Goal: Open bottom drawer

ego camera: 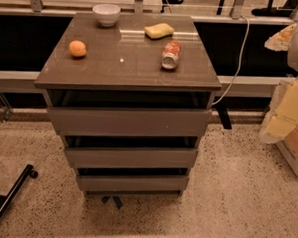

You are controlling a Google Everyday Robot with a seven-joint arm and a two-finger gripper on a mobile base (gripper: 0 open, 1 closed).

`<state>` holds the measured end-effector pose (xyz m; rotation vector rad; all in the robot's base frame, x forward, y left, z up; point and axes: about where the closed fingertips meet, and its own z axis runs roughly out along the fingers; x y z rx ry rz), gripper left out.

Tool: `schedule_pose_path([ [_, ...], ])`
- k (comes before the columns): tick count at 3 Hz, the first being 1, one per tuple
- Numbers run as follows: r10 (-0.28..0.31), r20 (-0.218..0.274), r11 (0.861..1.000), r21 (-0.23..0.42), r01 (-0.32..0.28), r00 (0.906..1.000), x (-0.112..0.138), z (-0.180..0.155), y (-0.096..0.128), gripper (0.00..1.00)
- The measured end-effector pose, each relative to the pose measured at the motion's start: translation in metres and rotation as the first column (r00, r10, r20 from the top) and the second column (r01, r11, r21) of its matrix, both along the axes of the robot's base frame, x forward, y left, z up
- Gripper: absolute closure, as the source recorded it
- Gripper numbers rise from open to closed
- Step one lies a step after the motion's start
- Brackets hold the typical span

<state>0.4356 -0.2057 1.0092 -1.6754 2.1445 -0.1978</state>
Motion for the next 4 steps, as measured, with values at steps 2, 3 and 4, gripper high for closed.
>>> schedule_pose_path([
  [2,-0.003,0.017,0.999,0.050,0.002,0.9998,0.009,-0.030,0.005,0.00],
  [3,0.009,0.014,0.991,0.137,-0.011,0.9999,0.021,-0.086,0.008,0.00],
  [4,-0.003,0.071,0.989,0.148,-0.008,0.9975,0.036,-0.084,0.013,0.00],
])
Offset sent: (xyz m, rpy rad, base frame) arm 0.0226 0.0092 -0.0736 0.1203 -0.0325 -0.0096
